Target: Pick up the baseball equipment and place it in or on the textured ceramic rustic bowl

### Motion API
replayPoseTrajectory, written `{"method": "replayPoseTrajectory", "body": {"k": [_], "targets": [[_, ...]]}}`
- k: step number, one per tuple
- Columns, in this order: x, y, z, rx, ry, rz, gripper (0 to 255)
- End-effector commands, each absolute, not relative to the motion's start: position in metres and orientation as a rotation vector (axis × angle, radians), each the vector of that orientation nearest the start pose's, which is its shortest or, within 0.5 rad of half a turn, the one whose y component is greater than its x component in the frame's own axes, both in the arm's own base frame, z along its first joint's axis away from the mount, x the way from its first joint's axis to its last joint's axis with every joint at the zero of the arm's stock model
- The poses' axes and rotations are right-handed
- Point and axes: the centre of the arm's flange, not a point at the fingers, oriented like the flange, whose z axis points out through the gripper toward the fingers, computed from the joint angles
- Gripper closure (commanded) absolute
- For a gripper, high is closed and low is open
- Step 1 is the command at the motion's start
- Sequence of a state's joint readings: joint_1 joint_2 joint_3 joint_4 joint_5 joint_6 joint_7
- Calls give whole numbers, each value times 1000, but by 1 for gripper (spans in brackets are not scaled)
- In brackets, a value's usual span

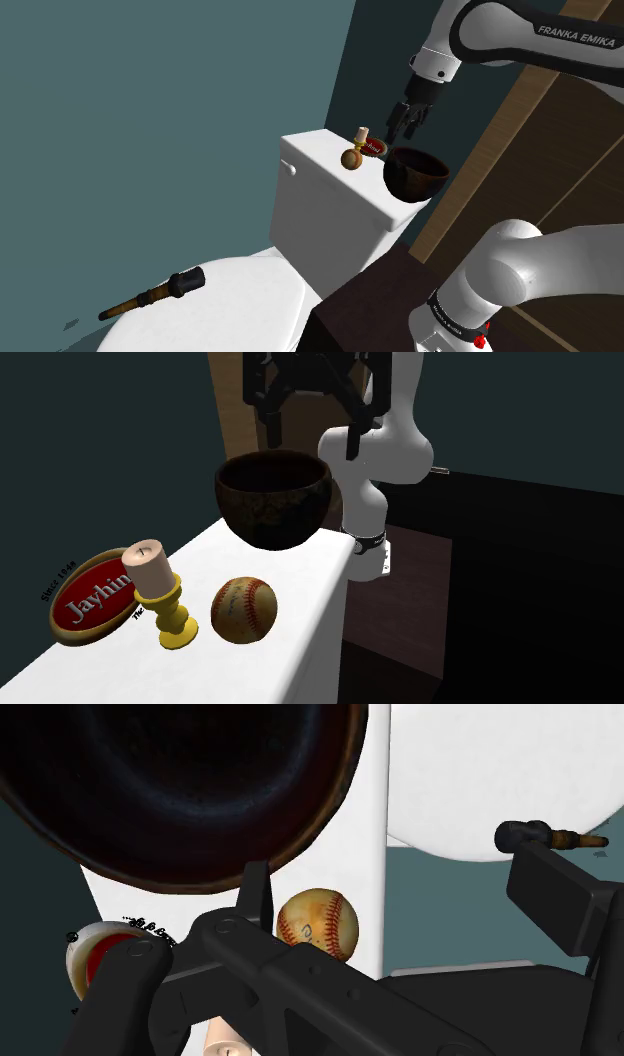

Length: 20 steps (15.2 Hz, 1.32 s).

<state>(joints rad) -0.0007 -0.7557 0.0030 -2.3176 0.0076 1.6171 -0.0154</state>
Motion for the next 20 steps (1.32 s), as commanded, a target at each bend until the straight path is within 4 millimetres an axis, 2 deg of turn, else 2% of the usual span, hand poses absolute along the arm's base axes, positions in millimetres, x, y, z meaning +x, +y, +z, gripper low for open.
{"method": "replayPoseTrajectory", "body": {"k": [1, 13, 14, 20], "targets": [[320, 2, 604, -3135, -26, -87, 0], [448, -3, 516, -3194, 228, -137, 0], [455, -4, 511, -3196, 243, -140, 0], [457, -6, 480, -3196, 243, -140, 0]]}}
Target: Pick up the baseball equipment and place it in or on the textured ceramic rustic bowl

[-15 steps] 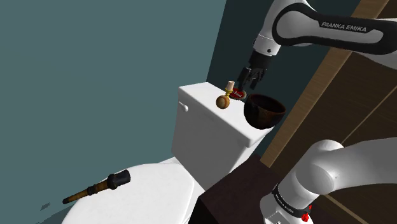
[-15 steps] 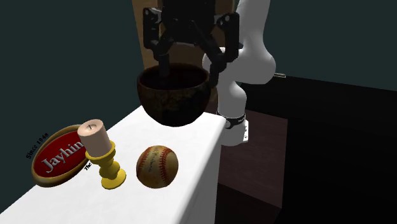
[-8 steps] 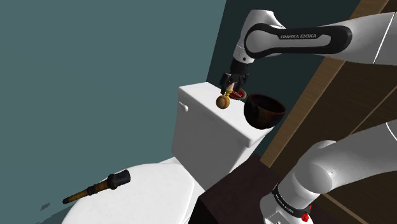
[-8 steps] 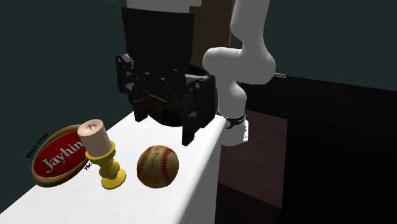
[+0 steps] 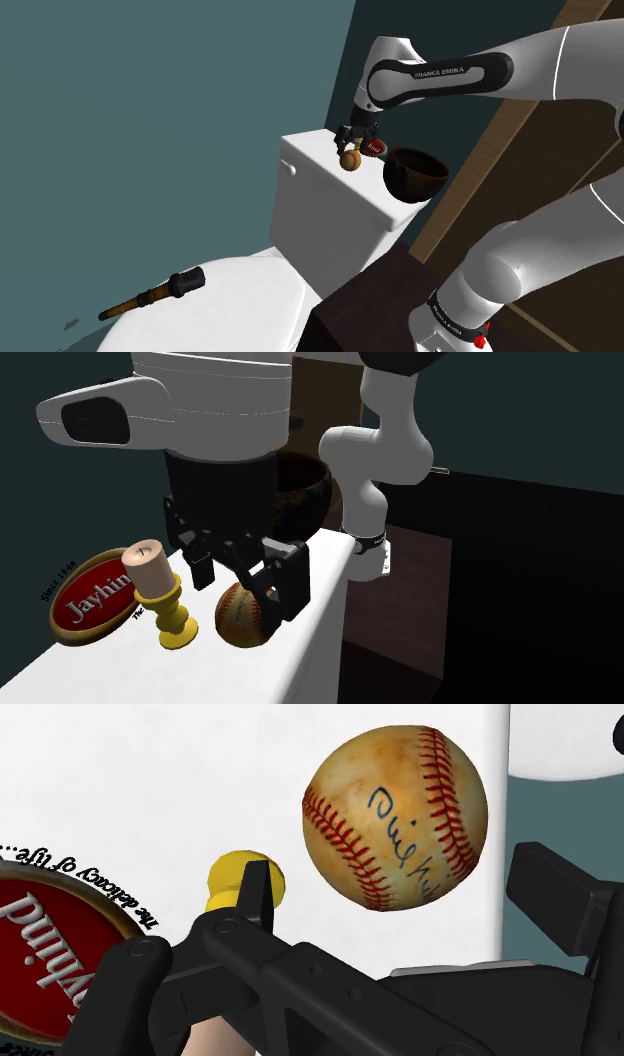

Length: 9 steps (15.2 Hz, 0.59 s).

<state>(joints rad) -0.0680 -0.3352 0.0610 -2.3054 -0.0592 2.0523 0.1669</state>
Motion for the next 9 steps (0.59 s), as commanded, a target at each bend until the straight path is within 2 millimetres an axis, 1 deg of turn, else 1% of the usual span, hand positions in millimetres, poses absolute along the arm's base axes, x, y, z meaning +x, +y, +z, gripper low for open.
{"method": "replayPoseTrajectory", "body": {"k": [1, 2, 9], "targets": [[458, -6, 475, -3196, 243, -140, 0], [458, -6, 472, -3196, 242, -140, 0], [458, -6, 472, -3196, 243, -140, 0]]}}
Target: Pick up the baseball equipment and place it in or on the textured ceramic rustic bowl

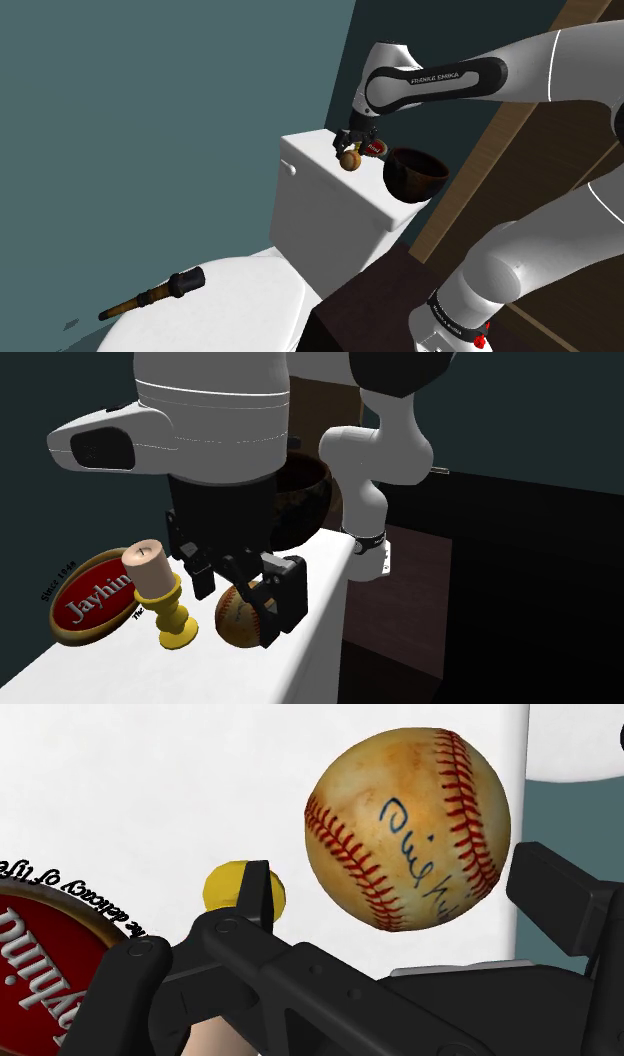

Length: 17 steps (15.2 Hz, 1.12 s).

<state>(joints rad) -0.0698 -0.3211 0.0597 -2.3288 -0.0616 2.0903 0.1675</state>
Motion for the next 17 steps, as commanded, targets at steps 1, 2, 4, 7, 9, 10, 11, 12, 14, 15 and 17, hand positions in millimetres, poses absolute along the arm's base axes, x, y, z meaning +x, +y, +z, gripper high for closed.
{"method": "replayPoseTrajectory", "body": {"k": [1, 2, 4, 7, 9, 10, 11, 12, 14, 15, 17], "targets": [[458, -6, 472, -3196, 243, -140, 255], [458, -6, 472, -3196, 243, -140, 255], [458, -6, 472, -3196, 243, -140, 255], [458, -6, 472, -3196, 243, -140, 255], [458, -6, 472, -3196, 243, -140, 255], [458, -6, 472, -3196, 243, -140, 255], [458, -6, 477, -3196, 243, -140, 255], [458, -6, 482, -3196, 243, -140, 255], [458, -6, 493, -3196, 243, -140, 255], [458, -6, 498, -3196, 243, -140, 255], [458, -6, 509, -3196, 243, -140, 255]]}}
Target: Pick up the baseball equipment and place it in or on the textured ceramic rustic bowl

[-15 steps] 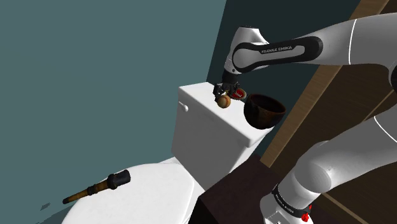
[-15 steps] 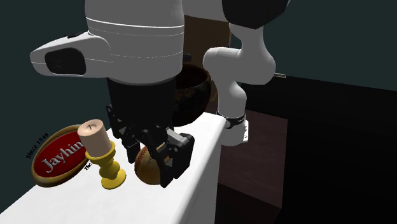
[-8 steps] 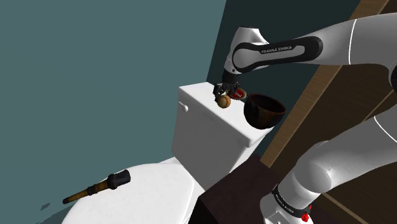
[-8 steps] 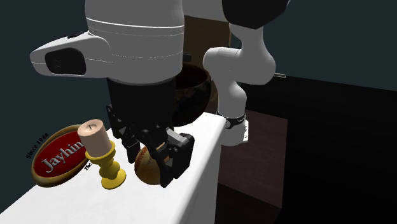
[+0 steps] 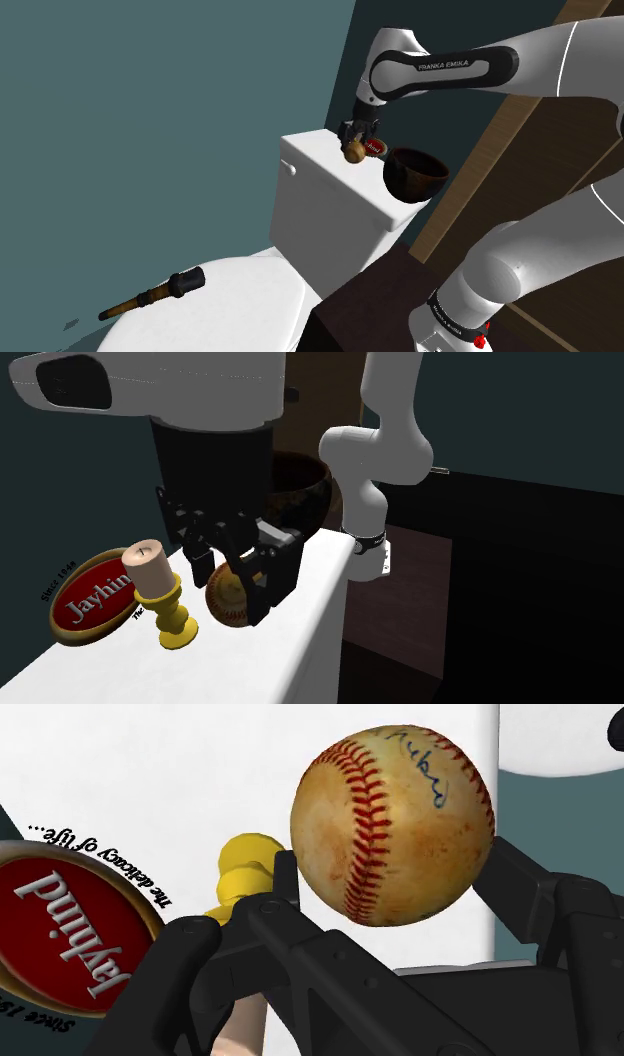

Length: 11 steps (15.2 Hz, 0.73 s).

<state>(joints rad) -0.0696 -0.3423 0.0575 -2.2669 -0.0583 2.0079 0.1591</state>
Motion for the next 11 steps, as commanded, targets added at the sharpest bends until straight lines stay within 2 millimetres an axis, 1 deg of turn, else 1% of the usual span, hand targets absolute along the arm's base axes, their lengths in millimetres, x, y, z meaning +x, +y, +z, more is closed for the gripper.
{"method": "replayPoseTrajectory", "body": {"k": [1, 11], "targets": [[458, -6, 514, -3196, 243, -140, 255], [458, -6, 567, -3196, 243, -140, 255]]}}
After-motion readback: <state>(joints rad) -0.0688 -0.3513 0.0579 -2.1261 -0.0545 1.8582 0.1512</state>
